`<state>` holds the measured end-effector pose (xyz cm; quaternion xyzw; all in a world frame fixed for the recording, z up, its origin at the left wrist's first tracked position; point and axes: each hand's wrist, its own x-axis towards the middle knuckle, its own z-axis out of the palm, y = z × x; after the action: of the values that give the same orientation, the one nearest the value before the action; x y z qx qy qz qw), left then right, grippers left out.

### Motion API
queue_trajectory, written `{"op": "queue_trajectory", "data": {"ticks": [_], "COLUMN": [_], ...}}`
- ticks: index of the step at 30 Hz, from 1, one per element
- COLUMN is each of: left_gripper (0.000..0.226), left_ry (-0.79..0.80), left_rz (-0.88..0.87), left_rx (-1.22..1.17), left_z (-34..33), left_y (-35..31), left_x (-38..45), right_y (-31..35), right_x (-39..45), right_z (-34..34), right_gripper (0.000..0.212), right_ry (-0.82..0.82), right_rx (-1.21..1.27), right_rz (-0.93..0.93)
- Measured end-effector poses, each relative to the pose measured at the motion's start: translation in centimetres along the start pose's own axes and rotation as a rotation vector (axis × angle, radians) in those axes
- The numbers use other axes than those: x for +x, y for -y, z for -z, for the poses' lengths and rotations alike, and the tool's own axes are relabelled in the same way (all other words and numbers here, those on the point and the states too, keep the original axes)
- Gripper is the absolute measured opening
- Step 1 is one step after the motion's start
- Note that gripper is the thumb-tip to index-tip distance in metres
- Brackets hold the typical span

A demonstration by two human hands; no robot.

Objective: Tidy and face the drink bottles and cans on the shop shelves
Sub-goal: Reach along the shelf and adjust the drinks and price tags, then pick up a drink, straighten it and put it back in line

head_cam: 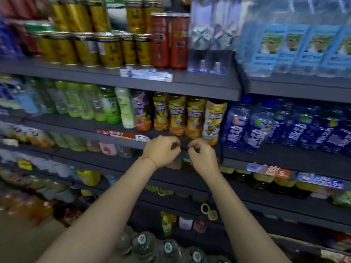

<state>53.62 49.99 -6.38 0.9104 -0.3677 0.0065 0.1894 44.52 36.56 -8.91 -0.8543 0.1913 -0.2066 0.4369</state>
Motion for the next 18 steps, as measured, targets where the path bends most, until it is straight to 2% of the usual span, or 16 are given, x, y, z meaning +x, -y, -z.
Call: {"op": "queue_trajectory", "data": {"ticks": [2,4,6,10,18], "left_gripper": [0.023,0.020,0.021,0.018,0.016], "left_ry": [0.120,0.132,0.076,-0.084,-0.256], "left_rz": [0.029,0.065,0.109,0.195,0.334], "left_rx": [-0.082,-0.148,-0.195,-0.321,-0.546], "left_z": [1.7,3.5,5.4,9.2,14.3], "left_y": [5.0,10.4,15.8,25.8,39.4], "left_x": [-2.8,-5.9,-8.9,-14.4,-18.1], "right_y": [2.8,6.3,10.1,17.1,26.4], "right_x": [-0.8,-2.0,-3.2,-4.9,-3.6], "right_z": [-4.8,-9.8,-14.7,-23.5,-36.0], "right_gripper": [0.010,0.011,0.014,0.014,0.015], "right_ry": [0.084,0.164,0.201,0.156,0.233], "right_rx": [-0.026,-0.024,-0.025,-0.007,0.017], "right_rz": [-0.005,-0.006,0.014,0.074,0.074]}}
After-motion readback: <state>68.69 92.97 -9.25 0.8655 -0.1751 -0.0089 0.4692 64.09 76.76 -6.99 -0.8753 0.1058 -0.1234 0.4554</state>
